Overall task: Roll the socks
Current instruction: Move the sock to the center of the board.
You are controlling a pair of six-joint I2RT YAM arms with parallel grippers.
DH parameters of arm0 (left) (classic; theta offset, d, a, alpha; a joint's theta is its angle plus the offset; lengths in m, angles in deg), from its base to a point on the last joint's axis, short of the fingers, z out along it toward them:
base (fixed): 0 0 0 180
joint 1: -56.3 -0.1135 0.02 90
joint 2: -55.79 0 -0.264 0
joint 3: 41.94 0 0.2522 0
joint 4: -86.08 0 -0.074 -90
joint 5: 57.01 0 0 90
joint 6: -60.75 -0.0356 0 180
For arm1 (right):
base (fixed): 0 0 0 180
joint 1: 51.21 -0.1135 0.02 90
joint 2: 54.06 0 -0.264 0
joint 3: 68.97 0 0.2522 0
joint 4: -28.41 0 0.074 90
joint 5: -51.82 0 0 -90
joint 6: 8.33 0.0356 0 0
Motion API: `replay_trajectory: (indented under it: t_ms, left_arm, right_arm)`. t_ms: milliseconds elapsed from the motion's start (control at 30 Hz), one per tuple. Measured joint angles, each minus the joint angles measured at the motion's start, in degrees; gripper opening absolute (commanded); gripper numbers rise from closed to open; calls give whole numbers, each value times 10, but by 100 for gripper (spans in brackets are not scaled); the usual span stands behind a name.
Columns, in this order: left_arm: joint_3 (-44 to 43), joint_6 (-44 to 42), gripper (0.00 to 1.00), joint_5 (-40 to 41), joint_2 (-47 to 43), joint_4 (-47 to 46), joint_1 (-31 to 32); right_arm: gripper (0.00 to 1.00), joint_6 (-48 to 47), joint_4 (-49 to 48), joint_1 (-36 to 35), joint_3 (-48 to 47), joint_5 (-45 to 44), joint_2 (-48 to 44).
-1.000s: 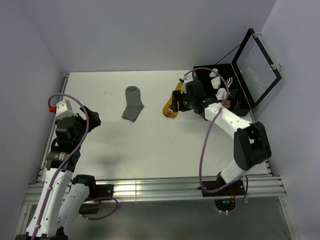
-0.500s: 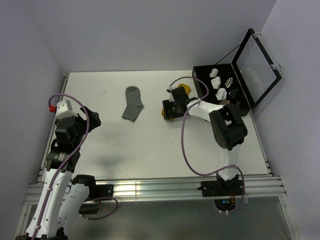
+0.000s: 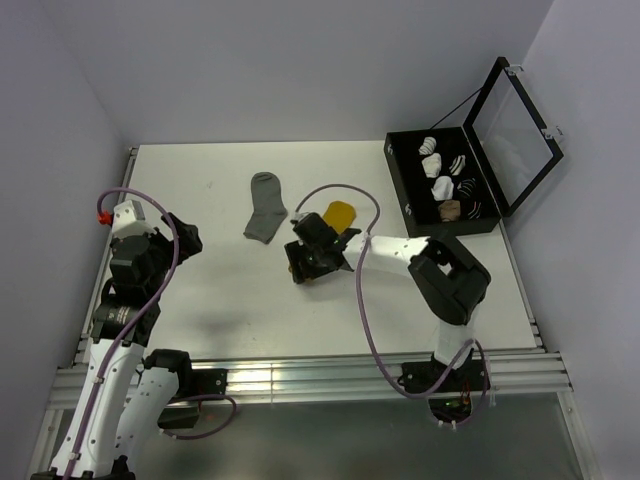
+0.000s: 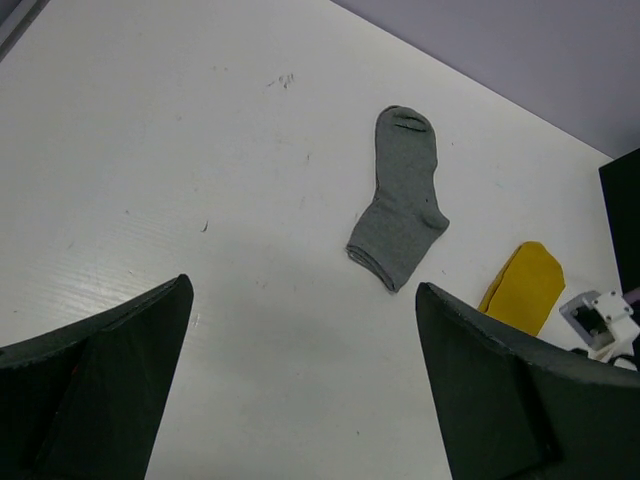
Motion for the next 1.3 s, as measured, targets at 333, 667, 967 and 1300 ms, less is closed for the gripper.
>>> replay_trajectory:
  t_ms: [333, 667, 967, 1300]
  left_arm:
    - [0, 0, 99, -2, 3, 0, 0]
    - [0, 0, 99, -2, 23, 1, 0]
    - [0, 0, 99, -2, 28, 3, 0]
    - [0, 0, 100, -2, 30, 3, 0]
  right_arm:
    - [61, -65, 7, -86, 39, -97, -132]
    - [60, -186, -52, -87, 102, -84, -125]
    - [56, -231, -90, -104, 96, -75, -74]
    - [45, -252, -89, -148, 74, -127, -33]
